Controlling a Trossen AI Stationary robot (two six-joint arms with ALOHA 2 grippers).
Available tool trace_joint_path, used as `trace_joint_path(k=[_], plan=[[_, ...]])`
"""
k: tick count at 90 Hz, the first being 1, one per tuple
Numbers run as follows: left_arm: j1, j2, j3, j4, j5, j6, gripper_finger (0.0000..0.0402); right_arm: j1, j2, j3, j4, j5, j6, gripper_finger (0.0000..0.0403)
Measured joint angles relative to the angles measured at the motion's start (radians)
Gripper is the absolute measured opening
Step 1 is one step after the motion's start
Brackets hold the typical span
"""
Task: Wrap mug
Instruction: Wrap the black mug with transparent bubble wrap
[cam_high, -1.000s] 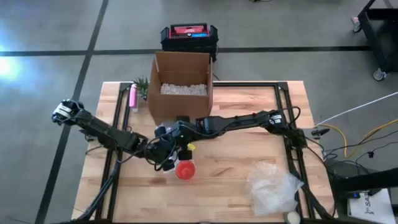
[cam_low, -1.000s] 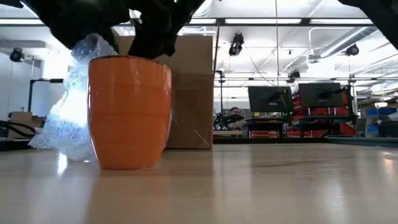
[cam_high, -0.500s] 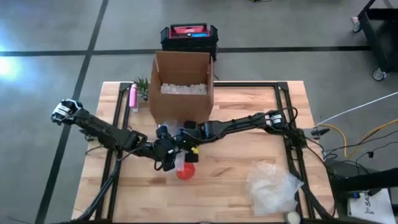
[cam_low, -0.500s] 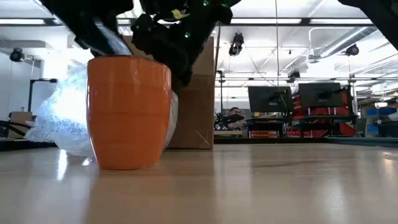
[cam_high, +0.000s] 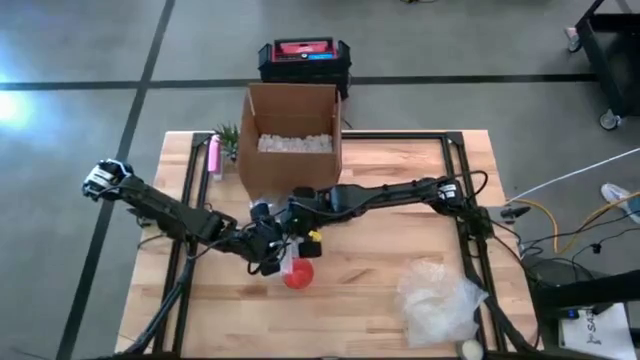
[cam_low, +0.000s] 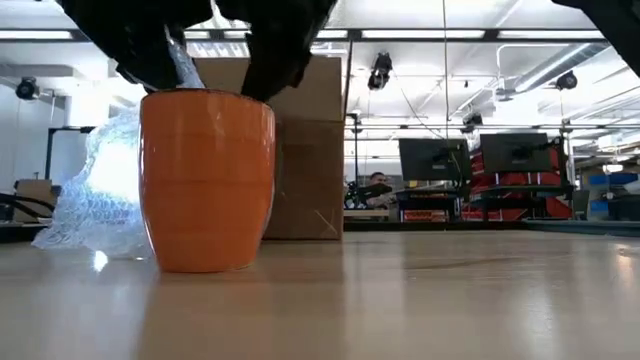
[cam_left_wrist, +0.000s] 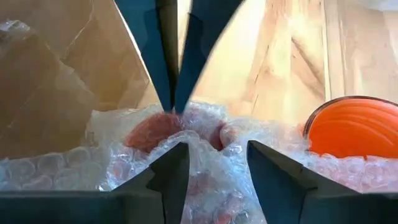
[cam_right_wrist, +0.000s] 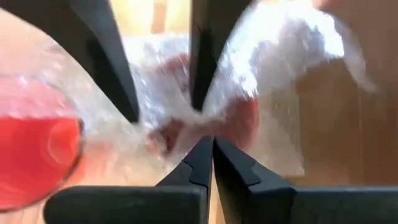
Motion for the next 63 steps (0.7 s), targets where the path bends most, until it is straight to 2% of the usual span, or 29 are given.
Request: trace_joint_path(k=[9,30,63], plan=[[0.0,0.0,0.0,-0.003,0.0,0.007,0.0145,0.005,0.0,-0.032,0.078,-0.044,-0.002,0.0],[-0.002,0.0,-0.008,-0.029,0.008,0.007,0.0168,0.006,0.02,-0.116,0.223,-0.053,-0.005,0.0],[0.002,-0.004,0.002,-0.002,-0.013,-0.007,0.0185,-0.008,0.034,-0.229,0.266,-0.038,0.021,0.0]])
